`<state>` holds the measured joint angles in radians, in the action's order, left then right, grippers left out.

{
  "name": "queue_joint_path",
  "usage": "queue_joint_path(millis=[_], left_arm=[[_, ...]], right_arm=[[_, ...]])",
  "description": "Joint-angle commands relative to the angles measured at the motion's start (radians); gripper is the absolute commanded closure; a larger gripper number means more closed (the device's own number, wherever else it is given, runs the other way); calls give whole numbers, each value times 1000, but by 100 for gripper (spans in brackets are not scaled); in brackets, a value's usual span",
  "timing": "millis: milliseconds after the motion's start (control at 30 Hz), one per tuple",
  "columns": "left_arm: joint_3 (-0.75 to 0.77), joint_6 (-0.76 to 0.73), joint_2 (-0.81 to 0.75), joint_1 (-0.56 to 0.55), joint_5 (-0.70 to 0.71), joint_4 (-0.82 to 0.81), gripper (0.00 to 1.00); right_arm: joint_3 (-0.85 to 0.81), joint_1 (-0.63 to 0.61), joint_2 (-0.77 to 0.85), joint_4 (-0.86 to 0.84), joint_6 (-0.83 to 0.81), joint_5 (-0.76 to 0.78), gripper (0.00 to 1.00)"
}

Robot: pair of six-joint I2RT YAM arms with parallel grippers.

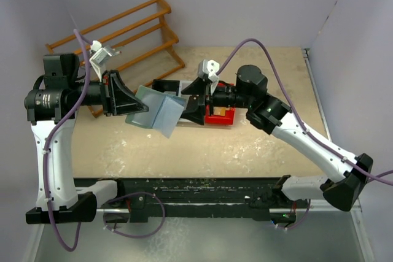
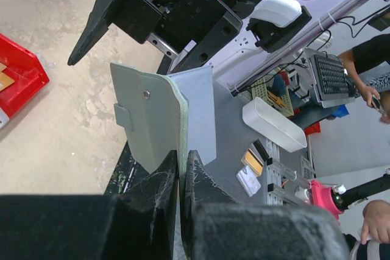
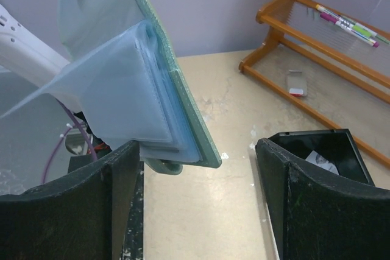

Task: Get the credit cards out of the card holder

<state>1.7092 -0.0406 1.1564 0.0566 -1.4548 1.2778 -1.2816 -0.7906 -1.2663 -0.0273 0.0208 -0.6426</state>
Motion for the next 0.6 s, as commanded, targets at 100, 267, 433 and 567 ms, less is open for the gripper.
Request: queue_joint_path(millis=[100,267,433,567], left_arm=[[14,15,-12,0,-64,-16,100],[13,17,-11,1,-67,-16,100],[19,22,-8,0,-70,-17,100],[20,25,-6,0,-73,-19,100]], right_arm=[[-71,-29,-16,-60,12,25,20],[-70,-52,-24,-128,51,18,18],[-76,-92,-25,-180,70,-4,18],[-79,-127,-28,-207,72,6,18]])
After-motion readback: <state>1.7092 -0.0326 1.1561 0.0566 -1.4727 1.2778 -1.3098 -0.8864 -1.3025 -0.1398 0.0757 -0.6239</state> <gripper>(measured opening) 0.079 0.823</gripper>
